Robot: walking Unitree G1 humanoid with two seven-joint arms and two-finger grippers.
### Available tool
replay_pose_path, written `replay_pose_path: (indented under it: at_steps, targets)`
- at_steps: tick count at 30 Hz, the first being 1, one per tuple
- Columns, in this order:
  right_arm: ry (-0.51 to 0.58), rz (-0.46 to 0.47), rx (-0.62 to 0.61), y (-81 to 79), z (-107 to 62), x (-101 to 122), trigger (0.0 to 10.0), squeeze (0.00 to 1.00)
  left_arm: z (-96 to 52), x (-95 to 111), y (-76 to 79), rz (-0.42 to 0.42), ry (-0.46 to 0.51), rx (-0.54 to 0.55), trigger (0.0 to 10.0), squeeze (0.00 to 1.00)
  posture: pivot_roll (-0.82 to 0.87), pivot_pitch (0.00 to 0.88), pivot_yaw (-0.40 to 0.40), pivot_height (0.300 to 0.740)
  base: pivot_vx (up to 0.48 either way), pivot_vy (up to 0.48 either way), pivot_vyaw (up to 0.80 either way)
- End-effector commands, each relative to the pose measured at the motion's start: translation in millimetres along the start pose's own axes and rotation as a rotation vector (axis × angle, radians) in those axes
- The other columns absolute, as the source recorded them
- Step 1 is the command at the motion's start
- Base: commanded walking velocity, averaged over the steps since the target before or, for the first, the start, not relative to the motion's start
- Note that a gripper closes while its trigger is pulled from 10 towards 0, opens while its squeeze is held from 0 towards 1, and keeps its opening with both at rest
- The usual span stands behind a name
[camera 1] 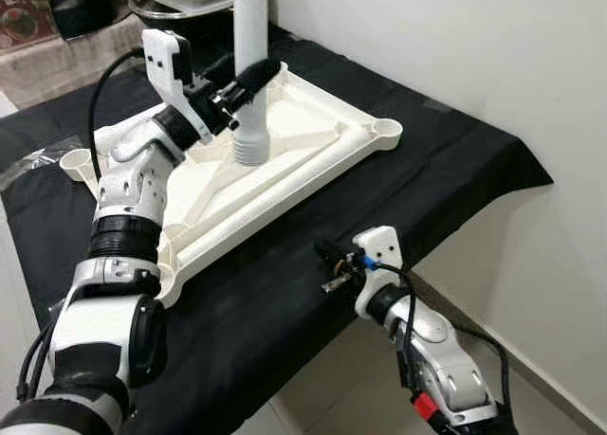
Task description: Building children table
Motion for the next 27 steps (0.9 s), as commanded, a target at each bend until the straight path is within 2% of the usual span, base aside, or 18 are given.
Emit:
replay_pose_path:
  at_steps: [1,2,5,8,9,10,11,12,13,15,16,19,20,21,22,23,24,27]
  targets:
    - [0.022,0.014,0.025,-2.0,-0.7,5.4,10.0,0.0,-2.9,6.9,0.5,-0.009,0.026,-0.006,10.0,0.0,-0.06,0.134,0.035,0.74,0.0,0.0,0.0]
    - [0.031,-0.009,0.064,-4.0,-1.0,13.9,10.0,0.0,-11.9,8.7,3.4,-0.04,0.044,0.0,10.0,0.0,-0.06,0.135,0.034,0.74,0.0,0.0,0.0]
    - [0.03,-0.051,0.13,-12.1,-1.4,21.4,10.0,0.0,-20.1,10.3,5.4,-0.069,0.053,0.004,10.0,0.0,-0.07,0.129,0.028,0.74,0.0,0.0,0.0]
    - [0.022,-0.083,0.353,-50.9,-4.1,36.1,10.0,0.0,-38.5,25.2,4.4,-0.134,0.116,0.018,10.0,0.0,-0.06,0.114,0.014,0.74,0.0,0.0,0.0]
    - [0.022,-0.083,0.353,-50.9,-4.1,36.1,10.0,0.0,-38.5,25.2,4.4,-0.134,0.116,0.018,10.0,0.0,-0.06,0.114,0.014,0.74,0.0,0.0,0.0]
    - [0.022,-0.072,0.42,-62.5,-5.7,40.7,10.0,0.44,-44.0,27.7,3.7,-0.131,0.122,0.014,10.0,0.0,-0.06,0.106,0.01,0.74,0.0,0.0,0.0]
    - [0.02,-0.042,0.485,-72.4,-8.4,45.6,10.0,1.0,-49.2,29.0,3.6,-0.121,0.118,0.009,10.0,0.0,-0.06,0.101,0.008,0.74,0.0,0.0,0.0]
    - [0.02,-0.042,0.485,-72.4,-8.4,45.6,10.0,1.0,-49.2,29.0,3.6,-0.121,0.118,0.009,10.0,0.0,-0.06,0.101,0.008,0.74,0.0,0.0,0.0]
    - [0.001,-0.017,0.592,-84.9,-15.3,53.0,10.0,1.0,-56.9,32.3,3.4,-0.093,0.108,-0.014,10.0,0.0,-0.06,0.096,0.005,0.74,0.0,0.0,0.0]
    - [0.001,-0.017,0.592,-84.9,-15.3,53.0,10.0,1.0,-56.9,32.3,3.4,-0.093,0.108,-0.014,10.0,0.0,-0.06,0.096,0.005,0.74,0.0,0.0,0.0]
    - [-0.039,-0.019,0.677,-89.9,-23.6,56.0,10.0,1.0,-63.6,39.2,4.8,-0.075,0.104,-0.051,10.0,0.0,-0.05,0.09,-0.005,0.74,0.0,0.0,0.0]
    - [-0.072,-0.047,0.7,-88.0,-26.0,55.9,10.0,1.0,-67.0,43.3,9.4,-0.072,0.098,-0.088,10.0,0.0,-0.05,0.084,-0.01,0.74,0.0,0.0,0.0]
    - [-0.111,-0.065,0.709,-84.9,-26.9,53.9,10.0,0.76,-69.6,45.5,14.6,-0.067,0.088,-0.124,10.0,0.0,-0.04,0.078,-0.014,0.74,0.0,0.0,0.0]
    - [-0.111,-0.065,0.709,-84.9,-26.9,53.9,10.0,0.76,-69.6,45.5,14.6,-0.067,0.088,-0.124,10.0,0.0,-0.04,0.078,-0.014,0.74,0.0,0.0,0.0]
    - [-0.148,-0.081,0.731,-84.2,-28.7,51.6,10.0,0.11,-71.8,46.2,19.5,-0.062,0.076,-0.153,10.0,0.0,-0.04,0.074,-0.017,0.74,0.0,0.0,0.0]
    - [-0.19,-0.092,0.75,-84.2,-29.6,49.1,10.0,0.0,-74.0,46.0,25.5,-0.057,0.063,-0.181,10.0,0.0,-0.04,0.074,-0.019,0.74,0.0,0.0,0.0]
    - [-0.19,-0.092,0.75,-84.2,-29.6,49.1,10.0,0.0,-74.0,46.0,25.5,-0.057,0.063,-0.181,10.0,0.0,-0.04,0.074,-0.019,0.74,0.0,0.0,0.0]
    - [-0.218,-0.105,0.755,-84.3,-22.3,50.4,10.0,0.0,-75.3,45.0,40.5,-0.073,0.055,-0.236,10.0,0.0,-0.04,0.076,-0.024,0.74,0.0,0.0,0.0]
Point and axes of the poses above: a point about 5 cm out from each wrist's last joint towards the gripper, its own z axis pointing out of the wrist towards the gripper, its own x axis along the axis of the wrist's last joint, y = z × x, the point moved 6 cm from there along z, pointing out of the wrist towards the gripper, and after that the axes turned 15 degrees about z, right-handed, at the moved point
